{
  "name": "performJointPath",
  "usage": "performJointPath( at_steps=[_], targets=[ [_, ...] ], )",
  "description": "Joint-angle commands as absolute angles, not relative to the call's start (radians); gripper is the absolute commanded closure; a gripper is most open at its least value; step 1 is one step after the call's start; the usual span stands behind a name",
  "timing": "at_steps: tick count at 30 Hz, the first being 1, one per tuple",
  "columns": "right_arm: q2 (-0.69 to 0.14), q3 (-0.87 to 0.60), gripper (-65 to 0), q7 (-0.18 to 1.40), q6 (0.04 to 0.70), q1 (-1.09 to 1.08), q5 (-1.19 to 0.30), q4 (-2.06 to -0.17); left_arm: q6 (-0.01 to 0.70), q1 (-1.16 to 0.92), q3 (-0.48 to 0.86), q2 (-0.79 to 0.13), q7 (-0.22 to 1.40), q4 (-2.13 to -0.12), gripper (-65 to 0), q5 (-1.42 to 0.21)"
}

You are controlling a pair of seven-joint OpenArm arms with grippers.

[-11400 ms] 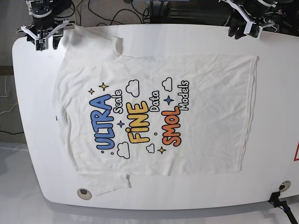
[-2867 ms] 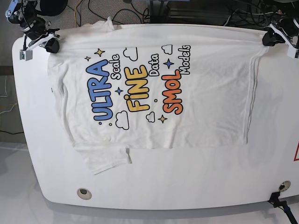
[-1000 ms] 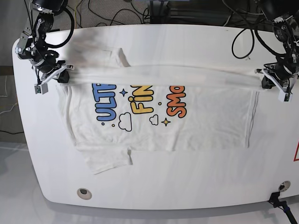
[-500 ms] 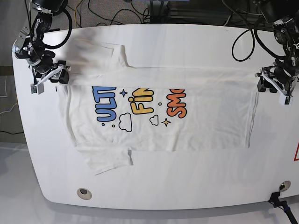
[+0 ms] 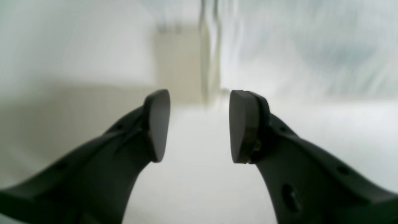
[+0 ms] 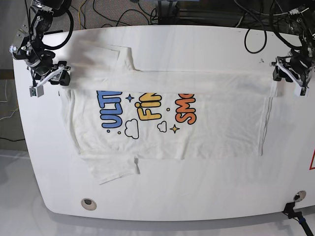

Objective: Fold the T-shirt properly
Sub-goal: 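Lift the shoulders and fold them over toward the hem, then lower the folded edge onto the shirt and open both grippers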

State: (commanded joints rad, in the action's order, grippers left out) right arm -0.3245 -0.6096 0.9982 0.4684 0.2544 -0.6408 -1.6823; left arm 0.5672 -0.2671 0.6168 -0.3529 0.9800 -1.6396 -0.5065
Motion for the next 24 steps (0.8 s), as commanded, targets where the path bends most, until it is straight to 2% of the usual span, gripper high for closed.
performJointPath(
  at_steps=[12, 23, 24],
  targets=[
    [-0.248, -0.626, -24.1, 1.087, 0.466, 0.358, -0.654, -1.813, 0.575, -0.295, 0.522, -0.355, 0.984, -1.687, -27.8, -0.508],
    [-0.243, -0.625, -23.9, 1.070, 0.470, 0.391, -0.660, -1.811, 0.577, -0.273, 0.472, -0.352, 0.972, -1.653, -26.6, -0.503],
    [-0.238, -0.623, -24.9, 1.115, 0.460, 0.393, -0.647, -1.809, 0.557, -0.284, 0.490, -0.353, 1.010, -1.660, -28.2, -0.504]
  ],
)
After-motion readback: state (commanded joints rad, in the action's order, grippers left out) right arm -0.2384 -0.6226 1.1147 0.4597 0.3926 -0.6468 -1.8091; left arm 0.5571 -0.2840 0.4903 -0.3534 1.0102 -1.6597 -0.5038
